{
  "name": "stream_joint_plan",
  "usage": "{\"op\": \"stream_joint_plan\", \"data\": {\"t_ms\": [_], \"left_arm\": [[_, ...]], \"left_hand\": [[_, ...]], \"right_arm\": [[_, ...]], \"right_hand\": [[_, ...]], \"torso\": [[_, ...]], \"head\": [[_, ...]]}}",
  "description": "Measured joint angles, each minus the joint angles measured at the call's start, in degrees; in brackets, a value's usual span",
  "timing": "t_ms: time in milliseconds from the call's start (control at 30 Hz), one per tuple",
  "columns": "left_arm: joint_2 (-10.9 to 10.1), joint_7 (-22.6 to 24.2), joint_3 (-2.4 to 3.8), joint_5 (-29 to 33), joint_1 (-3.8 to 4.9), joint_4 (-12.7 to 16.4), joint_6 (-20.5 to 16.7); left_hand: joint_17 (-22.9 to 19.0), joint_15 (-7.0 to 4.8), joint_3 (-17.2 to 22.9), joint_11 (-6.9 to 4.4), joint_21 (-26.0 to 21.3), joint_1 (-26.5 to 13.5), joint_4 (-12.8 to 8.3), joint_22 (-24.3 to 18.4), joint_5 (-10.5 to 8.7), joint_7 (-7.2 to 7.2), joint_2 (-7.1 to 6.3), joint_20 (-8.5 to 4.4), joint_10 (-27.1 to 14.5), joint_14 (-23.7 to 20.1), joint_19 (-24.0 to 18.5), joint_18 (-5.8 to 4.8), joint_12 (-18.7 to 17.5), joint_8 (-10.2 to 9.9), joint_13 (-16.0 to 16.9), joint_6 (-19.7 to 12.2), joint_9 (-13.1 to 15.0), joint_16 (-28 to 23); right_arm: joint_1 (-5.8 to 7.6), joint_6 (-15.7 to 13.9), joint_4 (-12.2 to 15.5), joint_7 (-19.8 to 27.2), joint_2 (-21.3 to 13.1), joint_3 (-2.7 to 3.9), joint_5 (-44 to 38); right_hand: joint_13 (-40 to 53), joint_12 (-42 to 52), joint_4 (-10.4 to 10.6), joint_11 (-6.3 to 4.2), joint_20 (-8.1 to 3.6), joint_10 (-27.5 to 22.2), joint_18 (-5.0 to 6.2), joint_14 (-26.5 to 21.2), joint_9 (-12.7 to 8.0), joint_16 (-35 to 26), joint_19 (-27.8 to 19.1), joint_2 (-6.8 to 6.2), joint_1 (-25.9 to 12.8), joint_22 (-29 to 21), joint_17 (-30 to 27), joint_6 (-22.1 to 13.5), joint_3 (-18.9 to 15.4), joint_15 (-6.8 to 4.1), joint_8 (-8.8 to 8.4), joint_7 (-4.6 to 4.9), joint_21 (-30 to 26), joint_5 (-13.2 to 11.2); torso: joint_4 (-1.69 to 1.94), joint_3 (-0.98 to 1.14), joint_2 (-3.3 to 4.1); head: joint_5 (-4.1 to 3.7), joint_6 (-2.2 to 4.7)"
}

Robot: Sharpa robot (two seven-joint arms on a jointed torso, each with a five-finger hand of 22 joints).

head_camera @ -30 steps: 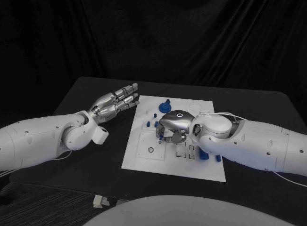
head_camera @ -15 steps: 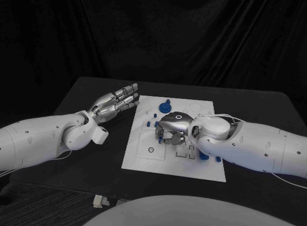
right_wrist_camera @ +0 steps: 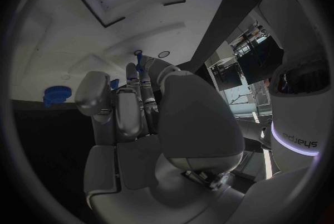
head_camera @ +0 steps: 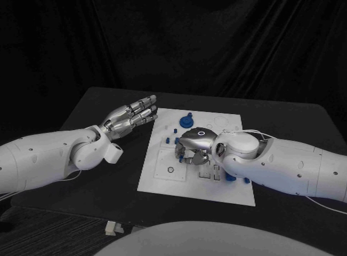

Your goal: Assemble the parts on the task board

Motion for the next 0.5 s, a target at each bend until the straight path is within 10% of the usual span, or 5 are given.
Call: {"op": "stream_joint_plan", "data": {"t_ms": [500], "left_arm": [[0.24, -0.3, 0.0, 0.0, -0.05, -0.14, 0.6]], "left_hand": [[0.01, 0.0, -0.01, -0.21, 0.0, 0.0, 0.01, 0.2, 0.0, 0.6, 0.0, 0.0, 0.21, 0.0, 0.0, 0.0, 0.0, 0.26, 0.0, 0.21, 0.05, 0.0]], "right_arm": [[-0.12, 0.7, -0.41, -0.79, 0.18, 0.03, -0.38]], "right_hand": [[0.0, -0.35, -0.47, 0.0, 0.0, -0.01, 0.0, 0.0, -0.01, 0.0, 0.0, 0.12, 0.12, 0.0, -0.38, -0.21, 0.46, 0.0, -0.61, 0.2, -0.56, 0.0]], "torso": [[-0.01, -0.02, 0.0]], "head": [[0.2, 0.0]]}}
